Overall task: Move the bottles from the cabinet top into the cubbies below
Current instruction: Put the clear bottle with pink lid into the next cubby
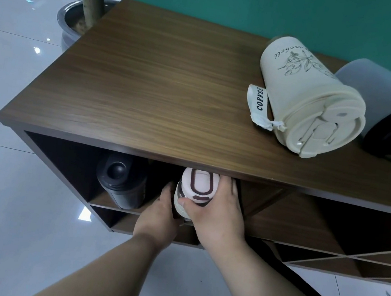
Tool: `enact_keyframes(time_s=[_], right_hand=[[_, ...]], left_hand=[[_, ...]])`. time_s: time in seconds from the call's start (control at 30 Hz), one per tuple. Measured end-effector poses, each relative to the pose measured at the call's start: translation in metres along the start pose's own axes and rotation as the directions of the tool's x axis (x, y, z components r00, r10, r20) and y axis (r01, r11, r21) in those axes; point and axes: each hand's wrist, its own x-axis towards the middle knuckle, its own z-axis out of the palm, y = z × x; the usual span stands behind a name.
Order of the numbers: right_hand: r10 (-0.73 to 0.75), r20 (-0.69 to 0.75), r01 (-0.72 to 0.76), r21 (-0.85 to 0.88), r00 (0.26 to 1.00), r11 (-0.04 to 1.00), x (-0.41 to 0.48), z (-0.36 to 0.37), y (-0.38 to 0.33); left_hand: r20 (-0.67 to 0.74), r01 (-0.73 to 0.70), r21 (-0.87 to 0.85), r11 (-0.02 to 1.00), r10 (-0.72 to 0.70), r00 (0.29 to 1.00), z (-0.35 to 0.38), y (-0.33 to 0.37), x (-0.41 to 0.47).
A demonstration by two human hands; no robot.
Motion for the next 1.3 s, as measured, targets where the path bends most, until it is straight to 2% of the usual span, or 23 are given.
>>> enact_keyframes(time_s=[0.13, 0.37, 0.53, 0.7, 0.77, 0.83, 0.97, 1.07, 1.17, 1.3], right_hand=[[0.005, 0.009, -0.005, 0.013, 1.000, 1.000, 0.000, 0.000, 0.001], [-0.003, 0.061, 0.005, -0.035, 0.998, 0.999, -0.011, -0.004, -0.002], [-0.028, 0.128, 0.035, -0.057, 0.991, 0.998, -0.030, -0.019, -0.006], [-0.026, 0.187, 0.046, -0.103, 0.982, 0.994, -0.055, -0.045, -0.015], [-0.040, 0.149, 0.047, -0.042, 0.988, 0.998, -0.073, -0.062, -0.021], [-0.057, 0.044, 0.055, 0.045, 0.997, 0.997, -0.091, -0.085, -0.029], [-0.042, -0.186, 0.072, 0.162, 0.982, 0.984, -0.098, -0.138, -0.053], [0.005, -0.292, 0.056, 0.200, 0.956, 0.978, -0.078, -0.170, -0.074], [0.036, -0.343, 0.025, 0.172, 0.939, 0.985, -0.052, -0.182, -0.090], [0.086, -0.330, -0.049, 0.117, 0.940, 0.992, -0.021, -0.173, -0.105]], left_hand=[[0.018, -0.005, -0.022, 1.000, 0.006, 1.000, 0.000, 0.001, 0.000], [0.054, -0.033, -0.175, 0.984, 0.043, 0.998, -0.006, 0.001, -0.005], [0.121, -0.027, -0.146, 0.989, 0.045, 0.992, -0.022, -0.004, -0.020], [0.290, -0.091, -0.051, 0.995, 0.102, 0.952, -0.042, 0.001, -0.040], [0.354, -0.130, 0.027, 0.991, 0.112, 0.928, -0.064, 0.028, -0.065], [0.355, -0.133, 0.019, 0.991, 0.118, 0.927, -0.079, 0.049, -0.088], [0.275, -0.152, -0.273, 0.950, 0.228, 0.934, -0.090, 0.072, -0.121], [0.218, -0.202, -0.383, 0.901, 0.301, 0.928, -0.094, 0.082, -0.137], [0.181, -0.224, -0.397, 0.890, 0.316, 0.931, -0.094, 0.088, -0.140], [0.202, -0.221, -0.384, 0.897, 0.315, 0.927, -0.090, 0.090, -0.124]])
